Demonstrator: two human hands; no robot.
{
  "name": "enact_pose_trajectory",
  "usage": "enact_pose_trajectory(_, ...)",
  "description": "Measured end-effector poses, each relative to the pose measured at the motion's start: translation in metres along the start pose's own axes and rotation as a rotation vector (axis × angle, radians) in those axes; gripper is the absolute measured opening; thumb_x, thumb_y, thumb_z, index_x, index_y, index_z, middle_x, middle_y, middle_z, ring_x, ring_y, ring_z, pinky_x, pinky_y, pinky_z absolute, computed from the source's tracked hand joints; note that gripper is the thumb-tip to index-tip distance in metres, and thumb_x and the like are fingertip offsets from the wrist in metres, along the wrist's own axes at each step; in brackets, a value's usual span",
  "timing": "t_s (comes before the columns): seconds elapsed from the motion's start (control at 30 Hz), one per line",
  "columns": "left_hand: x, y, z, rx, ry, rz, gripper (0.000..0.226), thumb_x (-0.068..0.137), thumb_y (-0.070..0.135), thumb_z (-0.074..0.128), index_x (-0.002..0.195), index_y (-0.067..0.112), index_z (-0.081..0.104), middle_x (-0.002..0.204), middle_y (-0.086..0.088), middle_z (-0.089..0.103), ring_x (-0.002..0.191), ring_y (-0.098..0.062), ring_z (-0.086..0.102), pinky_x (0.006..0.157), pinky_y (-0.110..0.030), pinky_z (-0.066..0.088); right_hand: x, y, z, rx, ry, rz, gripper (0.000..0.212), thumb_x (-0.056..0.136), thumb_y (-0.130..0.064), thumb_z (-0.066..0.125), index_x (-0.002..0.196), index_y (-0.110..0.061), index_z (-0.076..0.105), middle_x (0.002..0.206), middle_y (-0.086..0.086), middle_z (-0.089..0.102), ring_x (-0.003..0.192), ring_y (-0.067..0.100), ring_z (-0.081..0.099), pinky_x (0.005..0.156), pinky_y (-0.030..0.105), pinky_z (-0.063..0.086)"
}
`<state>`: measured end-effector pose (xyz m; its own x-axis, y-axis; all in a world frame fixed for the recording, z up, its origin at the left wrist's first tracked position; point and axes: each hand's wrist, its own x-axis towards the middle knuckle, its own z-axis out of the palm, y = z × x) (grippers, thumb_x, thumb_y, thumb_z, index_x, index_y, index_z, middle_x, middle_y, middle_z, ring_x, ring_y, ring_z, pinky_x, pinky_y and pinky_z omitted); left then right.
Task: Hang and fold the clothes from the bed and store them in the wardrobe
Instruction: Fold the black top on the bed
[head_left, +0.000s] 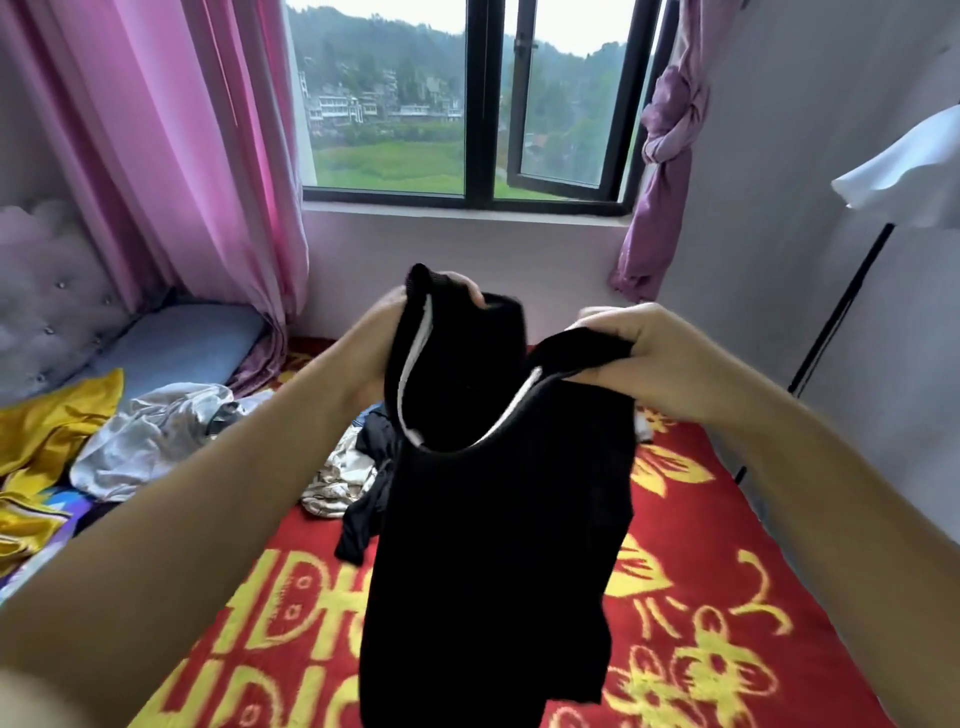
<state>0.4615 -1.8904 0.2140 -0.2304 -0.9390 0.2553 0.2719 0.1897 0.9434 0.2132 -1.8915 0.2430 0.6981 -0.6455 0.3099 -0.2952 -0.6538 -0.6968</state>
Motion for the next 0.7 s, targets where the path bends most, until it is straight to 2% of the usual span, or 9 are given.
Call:
enact_pose_trajectory(0.07,0.009,0.0,0.012,0.033,-0.102,-0.082,0.036,0.047,0.043,0.091,0.066,0.018,0.074,0.074,-0.007,0.065,0.066,-0.015,0.064,0.067,-0.023,0.053,0.01,0.0,0.02,-0.044,0.11,-0.071,0.02,0.078,-0.003,0.077,0.097,-0.009,0.074,0.106,0.0,0.056,0.102,0.01,0.055,0.084,0.014,0.045)
enact_pose_trajectory(0.13,0.018,-0.004,0.019,0.076,-0.097,-0.114,0.049,0.027,0.045,0.096,0.062,0.018,0.075,0.07,-0.007,0.068,0.062,-0.015,0.066,0.064,-0.023,0.054,0.015,0.004,0.031,0.031,0.186,-0.017,0.021,0.079,-0.006,0.076,0.1,-0.01,0.073,0.131,0.0,0.047,0.124,0.009,0.044,0.091,0.007,0.041)
enact_pose_trajectory(0.2,0.018,-0.01,0.02,0.062,-0.046,-0.109,0.037,0.046,0.038,0.092,0.074,0.017,0.079,0.082,-0.007,0.074,0.076,-0.014,0.07,0.08,-0.028,0.054,0.016,0.009,0.037,0.107,0.194,0.056,0.018,0.083,-0.01,0.074,0.101,-0.013,0.074,0.131,-0.001,0.054,0.123,0.01,0.051,0.095,0.014,0.046)
enact_pose_trajectory(0.27,0.006,-0.01,0.021,0.064,-0.015,-0.139,0.024,0.077,0.026,0.074,0.098,0.017,0.078,0.105,-0.011,0.072,0.1,-0.022,0.067,0.096,-0.037,0.051,0.015,0.014,0.043,0.176,0.203,0.097,0.011,0.085,-0.015,0.073,0.096,-0.015,0.075,0.102,0.004,0.07,0.097,0.015,0.067,0.088,0.032,0.055)
enact_pose_trajectory(0.4,-0.013,0.001,0.021,0.323,0.151,-0.271,0.029,0.096,0.035,0.055,0.096,0.013,0.074,0.088,-0.005,0.074,0.077,-0.014,0.069,0.068,-0.022,0.057,0.016,0.02,0.055,0.144,0.263,0.101,0.007,0.087,-0.018,0.071,0.089,-0.011,0.074,0.083,0.01,0.071,0.074,0.016,0.066,0.071,0.034,0.053)
enact_pose_trajectory(0.5,-0.027,0.001,0.021,0.586,0.192,-0.202,0.051,0.083,0.07,0.052,0.102,0.025,0.066,0.094,0.005,0.072,0.083,-0.005,0.067,0.077,-0.023,0.052,0.013,0.022,0.055,0.218,0.325,0.09,0.004,0.086,-0.015,0.071,0.089,-0.012,0.074,0.083,0.006,0.073,0.077,0.018,0.069,0.074,0.032,0.054)
enact_pose_trajectory(0.57,-0.04,-0.011,0.022,0.846,0.193,-0.144,0.062,0.064,0.078,0.059,0.107,0.034,0.053,0.097,0.013,0.066,0.084,0.004,0.063,0.079,-0.02,0.049,0.011,0.024,0.052,0.292,0.373,0.092,0.004,0.086,-0.014,0.071,0.087,-0.015,0.075,0.084,0.007,0.073,0.077,0.015,0.068,0.073,0.031,0.054)
enact_pose_trajectory(0.63,-0.05,-0.023,0.027,1.012,0.154,-0.071,0.064,0.065,0.064,0.068,0.116,0.039,0.038,0.109,0.013,0.059,0.096,0.002,0.059,0.083,-0.019,0.047,0.009,0.024,0.049,0.364,0.401,0.096,0.011,0.086,-0.01,0.07,0.082,-0.02,0.075,0.082,0.003,0.074,0.076,0.012,0.069,0.07,0.025,0.055)
enact_pose_trajectory(0.7,-0.053,-0.039,0.028,1.118,0.156,0.155,0.061,0.078,0.035,0.073,0.124,0.036,0.033,0.125,0.005,0.049,0.11,-0.01,0.054,0.094,-0.027,0.045,0.008,0.024,0.048,0.422,0.402,0.082,0.018,0.085,-0.007,0.07,0.08,-0.023,0.076,0.08,-0.001,0.074,0.076,0.009,0.069,0.069,0.02,0.055)
